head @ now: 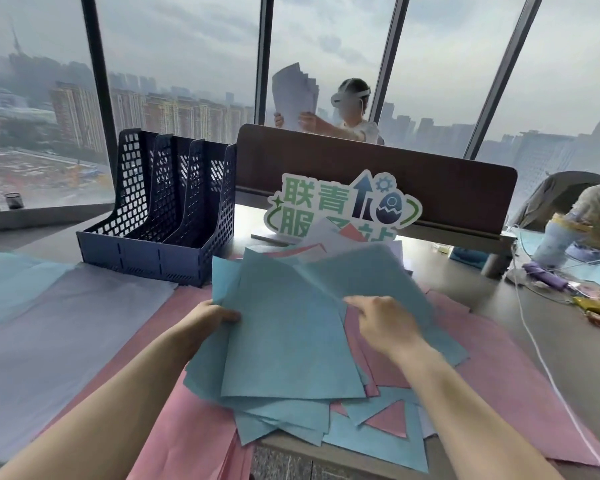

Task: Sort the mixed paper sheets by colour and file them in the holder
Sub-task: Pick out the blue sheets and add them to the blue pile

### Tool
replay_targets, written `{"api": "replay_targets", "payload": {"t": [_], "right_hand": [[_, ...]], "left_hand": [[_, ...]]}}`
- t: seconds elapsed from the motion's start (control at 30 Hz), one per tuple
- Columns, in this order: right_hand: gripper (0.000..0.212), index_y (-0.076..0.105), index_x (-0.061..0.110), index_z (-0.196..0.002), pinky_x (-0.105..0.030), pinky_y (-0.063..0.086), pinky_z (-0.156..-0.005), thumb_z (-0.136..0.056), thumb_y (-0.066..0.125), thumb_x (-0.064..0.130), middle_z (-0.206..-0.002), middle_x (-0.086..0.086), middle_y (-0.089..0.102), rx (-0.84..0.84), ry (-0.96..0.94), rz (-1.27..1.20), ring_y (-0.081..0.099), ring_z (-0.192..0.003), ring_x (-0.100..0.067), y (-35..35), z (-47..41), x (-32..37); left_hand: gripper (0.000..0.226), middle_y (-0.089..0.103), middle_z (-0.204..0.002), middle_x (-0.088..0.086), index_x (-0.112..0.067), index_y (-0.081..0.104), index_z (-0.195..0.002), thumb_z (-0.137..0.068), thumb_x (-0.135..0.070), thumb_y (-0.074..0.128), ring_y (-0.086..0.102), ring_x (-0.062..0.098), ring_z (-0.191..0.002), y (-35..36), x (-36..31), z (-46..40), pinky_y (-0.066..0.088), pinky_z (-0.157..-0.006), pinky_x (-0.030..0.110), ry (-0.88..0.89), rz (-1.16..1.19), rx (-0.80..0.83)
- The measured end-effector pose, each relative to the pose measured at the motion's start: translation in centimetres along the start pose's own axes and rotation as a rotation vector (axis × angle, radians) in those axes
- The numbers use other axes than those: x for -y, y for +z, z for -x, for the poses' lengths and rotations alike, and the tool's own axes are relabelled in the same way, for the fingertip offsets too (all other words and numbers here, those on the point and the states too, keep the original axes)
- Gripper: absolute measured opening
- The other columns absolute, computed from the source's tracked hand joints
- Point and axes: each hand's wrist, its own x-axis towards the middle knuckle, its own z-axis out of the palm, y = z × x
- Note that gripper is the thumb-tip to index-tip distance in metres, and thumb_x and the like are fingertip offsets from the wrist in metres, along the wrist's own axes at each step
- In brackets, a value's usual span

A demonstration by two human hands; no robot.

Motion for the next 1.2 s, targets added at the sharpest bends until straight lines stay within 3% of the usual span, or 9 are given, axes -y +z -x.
{"api": "replay_targets", "payload": {"t": [0.13,0.27,0.37,0.43,0.57,0.7,0.8,0.93,1.2], "right_hand": [[0.04,0.065,0.036,-0.126,-0.031,0.045,-0.103,-0.097,0.045,0.016,-0.133,0.012,0.062,0.211,-0.23,-0.14,0.055,-0.126,-0.013,2.0,0.3,2.7],[0.047,0.065,0.035,-0.125,-0.033,0.04,-0.109,-0.093,0.043,0.009,-0.138,0.013,0.058,0.439,-0.276,-0.164,0.05,-0.131,-0.011,3.5,0.7,3.4],[0.046,0.063,0.035,-0.129,-0.034,0.04,-0.109,-0.094,0.042,0.012,-0.139,0.013,0.057,0.402,-0.293,-0.091,0.049,-0.131,-0.014,3.5,0.7,3.5],[0.046,0.06,0.035,-0.131,-0.034,0.038,-0.109,-0.095,0.041,0.014,-0.138,0.011,0.058,0.323,-0.301,-0.005,0.05,-0.13,-0.018,3.1,0.9,3.6],[0.047,0.06,0.034,-0.132,-0.034,0.04,-0.105,-0.094,0.041,0.014,-0.134,0.008,0.061,0.257,-0.328,0.054,0.052,-0.125,-0.021,3.3,1.3,3.5],[0.035,0.067,0.024,-0.112,-0.034,0.05,-0.076,-0.093,0.042,0.009,-0.11,-0.001,0.069,0.202,-0.278,0.112,0.063,-0.103,-0.028,3.8,1.1,2.5],[0.028,0.065,0.015,-0.095,-0.03,0.037,-0.06,-0.087,0.044,-0.003,-0.091,-0.006,0.067,0.042,-0.197,0.181,0.064,-0.086,-0.029,3.5,1.1,1.7],[0.025,0.067,0.011,-0.085,-0.03,0.037,-0.057,-0.079,0.051,-0.007,-0.081,-0.008,0.068,-0.094,-0.085,0.241,0.067,-0.078,-0.032,2.8,1.3,0.6],[0.03,0.064,0.009,-0.101,-0.033,0.046,-0.068,-0.088,0.044,-0.01,-0.104,-0.009,0.066,0.069,0.203,0.376,0.066,-0.094,-0.029,2.0,2.1,-1.6]], "left_hand": [[0.03,0.072,-0.068,0.011,-0.003,0.067,-0.088,-0.1,-0.025,0.049,0.067,0.021,-0.048,-0.3,-0.3,0.5,0.051,-0.053,0.028,-0.022,0.144,-0.007],[0.057,0.074,-0.085,0.012,-0.014,0.072,-0.088,-0.101,-0.053,0.033,0.071,0.024,-0.066,-0.6,-0.8,0.7,0.052,-0.064,0.033,0.05,0.321,0.082],[0.074,0.076,-0.099,0.009,-0.018,0.068,-0.111,-0.093,-0.071,0.019,0.07,0.026,-0.089,-0.7,-0.9,0.5,0.05,-0.077,0.038,-0.001,0.379,0.117],[0.073,0.067,-0.125,0.009,-0.021,0.061,-0.127,-0.091,-0.073,0.025,0.064,0.027,-0.109,-0.5,-1.0,0.5,0.047,-0.091,0.041,-0.017,0.344,0.108],[0.064,0.022,-0.161,0.001,-0.018,0.031,-0.151,-0.096,-0.044,0.052,0.019,0.018,-0.148,0.2,-0.8,0.4,0.012,-0.117,0.035,0.001,0.071,0.045],[0.051,0.052,-0.141,0.007,-0.01,0.049,-0.137,-0.098,-0.042,0.051,0.055,0.025,-0.118,-0.1,-0.8,0.1,0.038,-0.104,0.036,-0.067,0.24,0.017],[0.054,0.065,-0.124,0.018,-0.01,0.06,-0.127,-0.093,-0.051,0.05,0.064,0.034,-0.103,-0.7,-0.1,-0.8,0.049,-0.095,0.044,-0.146,0.263,-0.011],[0.032,0.071,-0.106,0.022,-0.005,0.064,-0.116,-0.097,-0.028,0.052,0.068,0.035,-0.084,-0.3,-0.4,0.2,0.054,-0.074,0.04,-0.147,0.178,0.022],[0.032,0.074,-0.097,0.02,0.001,0.067,-0.107,-0.076,0.009,0.072,0.072,0.036,-0.081,0.7,-0.3,0.7,0.06,-0.067,0.04,-0.088,0.036,0.072]]}}
